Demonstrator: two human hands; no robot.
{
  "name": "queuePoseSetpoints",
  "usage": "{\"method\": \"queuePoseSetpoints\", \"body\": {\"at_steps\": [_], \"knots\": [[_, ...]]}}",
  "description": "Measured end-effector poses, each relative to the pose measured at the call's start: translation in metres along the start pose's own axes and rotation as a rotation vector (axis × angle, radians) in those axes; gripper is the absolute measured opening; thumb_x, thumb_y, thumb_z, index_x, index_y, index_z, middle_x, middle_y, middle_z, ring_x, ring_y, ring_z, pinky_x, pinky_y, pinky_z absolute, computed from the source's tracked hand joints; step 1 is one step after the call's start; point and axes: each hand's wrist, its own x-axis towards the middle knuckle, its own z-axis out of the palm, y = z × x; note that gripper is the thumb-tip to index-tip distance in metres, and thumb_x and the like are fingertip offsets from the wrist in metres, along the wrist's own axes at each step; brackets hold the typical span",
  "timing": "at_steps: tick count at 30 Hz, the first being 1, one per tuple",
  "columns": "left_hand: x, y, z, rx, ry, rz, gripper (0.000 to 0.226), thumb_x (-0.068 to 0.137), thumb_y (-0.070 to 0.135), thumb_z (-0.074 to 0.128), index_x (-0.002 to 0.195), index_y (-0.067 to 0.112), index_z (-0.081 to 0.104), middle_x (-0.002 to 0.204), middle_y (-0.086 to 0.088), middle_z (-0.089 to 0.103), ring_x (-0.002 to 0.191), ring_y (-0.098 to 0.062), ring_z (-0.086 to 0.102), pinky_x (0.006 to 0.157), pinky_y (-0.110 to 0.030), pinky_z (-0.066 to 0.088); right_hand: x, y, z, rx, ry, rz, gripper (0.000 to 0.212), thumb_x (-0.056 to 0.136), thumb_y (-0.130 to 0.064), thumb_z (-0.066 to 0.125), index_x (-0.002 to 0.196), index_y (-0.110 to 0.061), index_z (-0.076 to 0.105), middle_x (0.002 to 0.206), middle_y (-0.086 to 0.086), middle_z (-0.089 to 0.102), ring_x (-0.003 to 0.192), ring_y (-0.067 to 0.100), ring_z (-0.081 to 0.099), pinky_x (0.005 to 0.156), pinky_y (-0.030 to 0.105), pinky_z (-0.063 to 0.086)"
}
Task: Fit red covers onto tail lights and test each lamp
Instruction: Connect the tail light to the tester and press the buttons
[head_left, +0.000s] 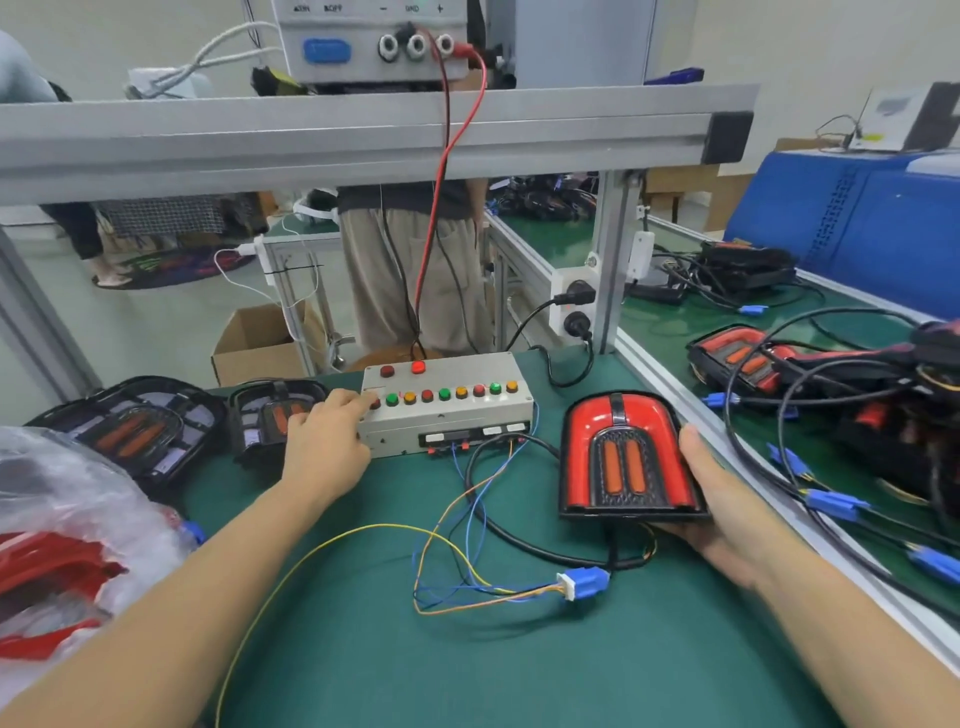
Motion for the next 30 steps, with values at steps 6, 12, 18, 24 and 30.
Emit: {"method": "queuePoseSetpoints", "body": {"at_steps": [6, 12, 18, 24, 30], "knots": [[0.001, -0.001, -0.002, 0.074, -0.015, 0.028, 0.062, 0.083, 0.003, 0.049, 0.141, 0.025, 0.044, 0.141, 0.0, 0.043, 0.125, -0.023, 0.044, 0.102, -0.038, 0.024, 0.0, 0.004, -0.004, -0.011, -0.058, -0.048, 0.062, 0.077, -0.067, 0.051, 0.113, -0.022, 0.071, 0.116, 0.011, 0.071, 0.106, 0.026, 0.068, 0.095, 0.046, 0.048], [0.008, 0.001, -0.008, 0.248, 0.004, 0.075, 0.059, 0.083, 0.009, 0.05, 0.138, 0.031, 0.047, 0.136, 0.002, 0.047, 0.123, -0.021, 0.042, 0.101, -0.038, 0.02, -0.004, 0.006, -0.004, -0.048, -0.088, -0.077, 0.069, 0.074, -0.07, 0.052, 0.125, -0.024, 0.061, 0.117, 0.007, 0.071, 0.108, 0.025, 0.068, 0.09, 0.042, 0.05], [0.006, 0.005, -0.007, 0.287, 0.012, 0.051, 0.058, 0.084, 0.013, 0.051, 0.138, 0.032, 0.046, 0.135, 0.002, 0.047, 0.128, -0.022, 0.035, 0.107, -0.042, 0.015, -0.004, 0.007, -0.008, -0.068, -0.109, -0.101, 0.073, 0.072, -0.072, 0.053, 0.127, -0.024, 0.06, 0.118, 0.007, 0.07, 0.109, 0.025, 0.067, 0.095, 0.045, 0.049], [-0.001, 0.017, -0.008, 0.291, 0.037, 0.016, 0.052, 0.084, 0.019, 0.053, 0.136, 0.027, 0.05, 0.134, 0.001, 0.046, 0.129, -0.023, 0.031, 0.112, -0.045, 0.013, -0.002, 0.009, -0.01, -0.078, -0.124, -0.092, 0.073, 0.071, -0.072, 0.053, 0.126, -0.024, 0.061, 0.116, 0.007, 0.071, 0.106, 0.024, 0.069, 0.088, 0.041, 0.049], [-0.013, 0.077, 0.006, 0.205, 0.059, 0.028, 0.066, 0.084, 0.025, 0.055, 0.145, 0.022, 0.031, 0.159, -0.006, 0.012, 0.146, -0.026, 0.003, 0.114, -0.056, 0.0, -0.001, 0.009, -0.009, -0.094, -0.1, -0.073, 0.065, 0.079, -0.067, 0.049, 0.119, -0.019, 0.066, 0.111, 0.006, 0.073, 0.099, 0.022, 0.071, 0.082, 0.037, 0.05]]}}
